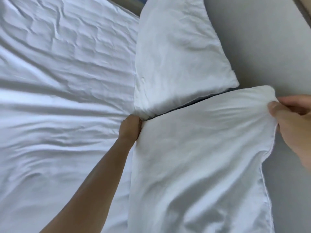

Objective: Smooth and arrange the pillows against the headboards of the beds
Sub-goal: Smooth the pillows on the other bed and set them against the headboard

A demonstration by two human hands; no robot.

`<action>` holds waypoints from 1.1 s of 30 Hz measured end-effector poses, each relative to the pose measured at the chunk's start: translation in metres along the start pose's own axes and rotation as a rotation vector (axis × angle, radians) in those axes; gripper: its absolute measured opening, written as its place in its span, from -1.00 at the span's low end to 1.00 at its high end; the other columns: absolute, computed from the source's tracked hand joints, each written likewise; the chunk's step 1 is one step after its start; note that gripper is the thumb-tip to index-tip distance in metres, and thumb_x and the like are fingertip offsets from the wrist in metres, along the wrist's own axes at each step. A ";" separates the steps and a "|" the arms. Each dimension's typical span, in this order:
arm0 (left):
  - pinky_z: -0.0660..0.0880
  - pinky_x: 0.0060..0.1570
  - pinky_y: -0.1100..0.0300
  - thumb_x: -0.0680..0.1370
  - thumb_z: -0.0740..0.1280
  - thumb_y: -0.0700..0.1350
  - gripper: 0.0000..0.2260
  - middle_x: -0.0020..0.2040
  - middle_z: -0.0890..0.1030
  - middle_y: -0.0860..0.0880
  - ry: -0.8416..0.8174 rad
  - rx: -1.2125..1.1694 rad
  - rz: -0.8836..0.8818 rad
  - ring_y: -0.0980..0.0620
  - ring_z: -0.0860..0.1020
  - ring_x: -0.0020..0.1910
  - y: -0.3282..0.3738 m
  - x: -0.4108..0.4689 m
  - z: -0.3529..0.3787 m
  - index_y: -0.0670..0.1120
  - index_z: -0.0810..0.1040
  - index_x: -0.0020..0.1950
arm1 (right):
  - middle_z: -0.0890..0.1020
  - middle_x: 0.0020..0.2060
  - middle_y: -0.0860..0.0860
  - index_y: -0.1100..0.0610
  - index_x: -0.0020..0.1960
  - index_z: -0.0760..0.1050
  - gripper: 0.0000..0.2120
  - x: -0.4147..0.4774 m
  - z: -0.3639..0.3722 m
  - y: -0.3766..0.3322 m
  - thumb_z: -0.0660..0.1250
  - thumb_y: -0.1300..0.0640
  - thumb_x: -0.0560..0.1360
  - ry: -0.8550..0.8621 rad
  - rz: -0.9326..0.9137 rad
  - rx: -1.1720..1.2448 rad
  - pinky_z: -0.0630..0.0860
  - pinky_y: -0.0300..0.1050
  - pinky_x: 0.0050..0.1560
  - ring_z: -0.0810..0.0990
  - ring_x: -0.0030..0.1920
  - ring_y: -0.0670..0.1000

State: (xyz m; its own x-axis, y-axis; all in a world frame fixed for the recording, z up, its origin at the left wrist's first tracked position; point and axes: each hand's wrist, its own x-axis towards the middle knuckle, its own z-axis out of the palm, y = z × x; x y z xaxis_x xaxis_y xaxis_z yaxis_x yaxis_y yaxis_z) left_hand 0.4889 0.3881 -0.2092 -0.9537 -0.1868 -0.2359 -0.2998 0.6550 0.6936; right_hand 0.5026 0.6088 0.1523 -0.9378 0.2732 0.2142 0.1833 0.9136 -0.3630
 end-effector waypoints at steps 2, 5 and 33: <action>0.53 -0.02 -0.07 0.64 0.20 -0.15 -0.82 0.07 0.56 -0.14 -0.031 0.108 0.044 -0.24 0.59 0.00 -0.001 0.000 0.001 -0.15 0.58 0.11 | 0.71 -0.24 -0.20 -0.38 0.00 0.60 -0.77 0.002 -0.001 0.009 0.30 -0.34 0.38 0.044 -0.066 -0.061 0.67 0.09 -0.01 0.71 -0.20 -0.05; 0.46 -0.10 -0.02 0.65 0.22 0.00 -0.75 0.00 0.58 -0.16 0.065 -0.100 -0.081 -0.24 0.56 -0.02 -0.001 -0.006 -0.003 -0.19 0.51 0.06 | 0.70 -0.28 -0.18 -0.38 -0.03 0.59 -0.81 0.004 -0.003 0.010 0.29 -0.33 0.41 0.087 -0.118 -0.114 0.64 0.17 0.00 0.70 -0.23 -0.06; -0.05 0.53 0.15 0.55 0.01 0.41 -0.47 0.60 -0.12 0.29 -0.168 -0.784 0.004 0.35 -0.16 0.55 0.027 -0.200 0.039 0.50 -0.10 0.49 | -0.35 0.58 0.08 -0.08 0.60 -0.35 -0.34 -0.104 0.074 0.011 -0.35 -0.30 0.57 -0.314 -0.674 -1.276 -0.44 0.30 0.46 -0.39 0.57 0.05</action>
State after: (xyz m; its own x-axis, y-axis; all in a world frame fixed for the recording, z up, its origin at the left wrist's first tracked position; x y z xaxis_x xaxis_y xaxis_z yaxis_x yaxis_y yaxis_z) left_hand 0.6723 0.4717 -0.1693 -0.9571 -0.0321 -0.2878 -0.2855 -0.0616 0.9564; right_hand 0.5802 0.5677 0.0590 -0.9430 -0.2240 -0.2461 -0.3295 0.5254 0.7845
